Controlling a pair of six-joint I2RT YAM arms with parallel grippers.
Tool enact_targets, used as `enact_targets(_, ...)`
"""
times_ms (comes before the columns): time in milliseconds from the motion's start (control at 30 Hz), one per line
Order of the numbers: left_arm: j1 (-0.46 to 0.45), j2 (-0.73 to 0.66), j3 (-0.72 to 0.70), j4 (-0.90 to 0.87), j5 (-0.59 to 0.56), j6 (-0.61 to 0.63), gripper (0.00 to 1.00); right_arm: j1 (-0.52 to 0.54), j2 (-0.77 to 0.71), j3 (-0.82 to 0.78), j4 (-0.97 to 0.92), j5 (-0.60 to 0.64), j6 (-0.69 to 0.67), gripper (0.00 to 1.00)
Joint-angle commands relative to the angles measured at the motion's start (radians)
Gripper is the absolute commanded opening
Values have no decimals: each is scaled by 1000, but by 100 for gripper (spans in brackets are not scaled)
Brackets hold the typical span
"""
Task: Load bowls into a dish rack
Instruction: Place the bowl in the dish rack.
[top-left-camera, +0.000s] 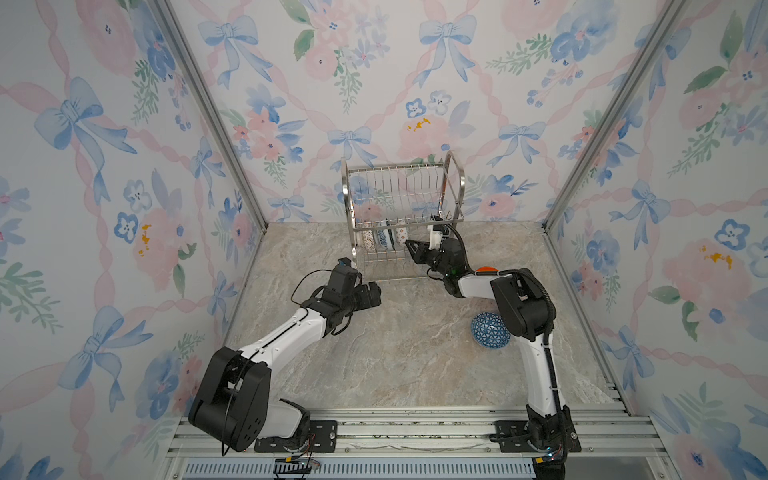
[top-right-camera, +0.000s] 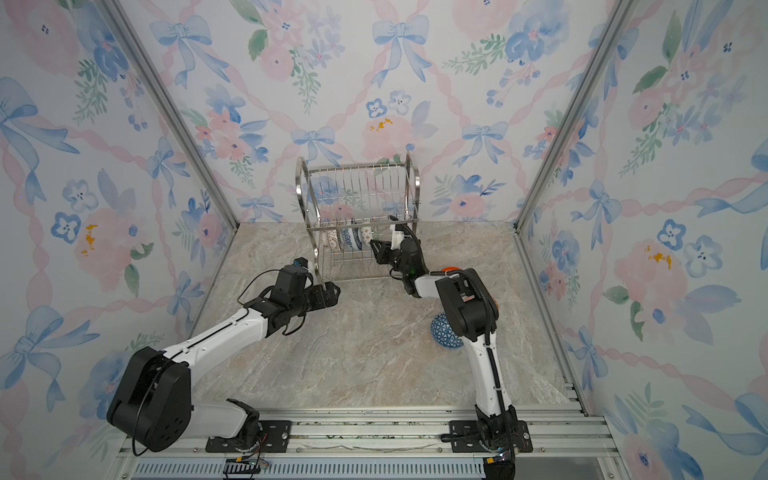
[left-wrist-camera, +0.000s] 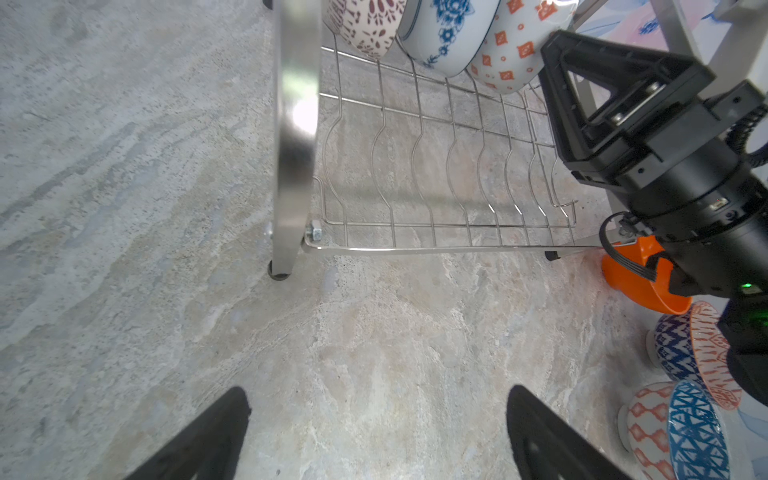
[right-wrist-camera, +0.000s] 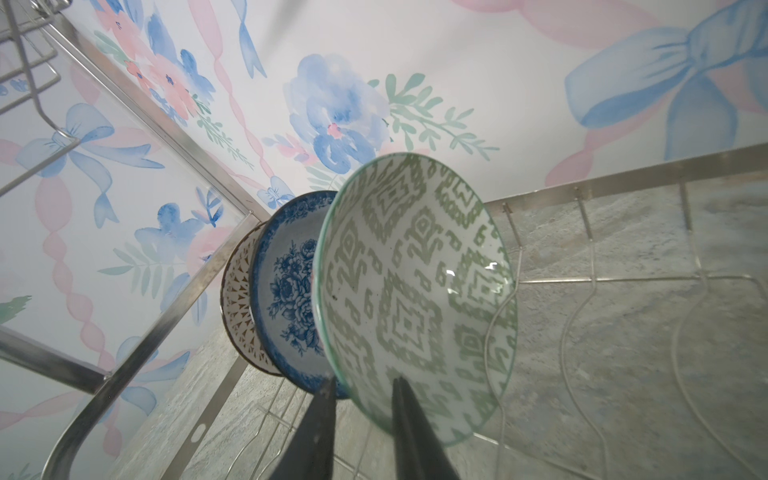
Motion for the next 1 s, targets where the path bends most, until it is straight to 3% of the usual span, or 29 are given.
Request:
enact_targets(0,8,-28,2,5,7,26,98,-6,-58,-15,7,9,-26,27)
enact_targets(967,7,-74,-25,3,13,19,98,18,-143,-102,35,26,-23,28)
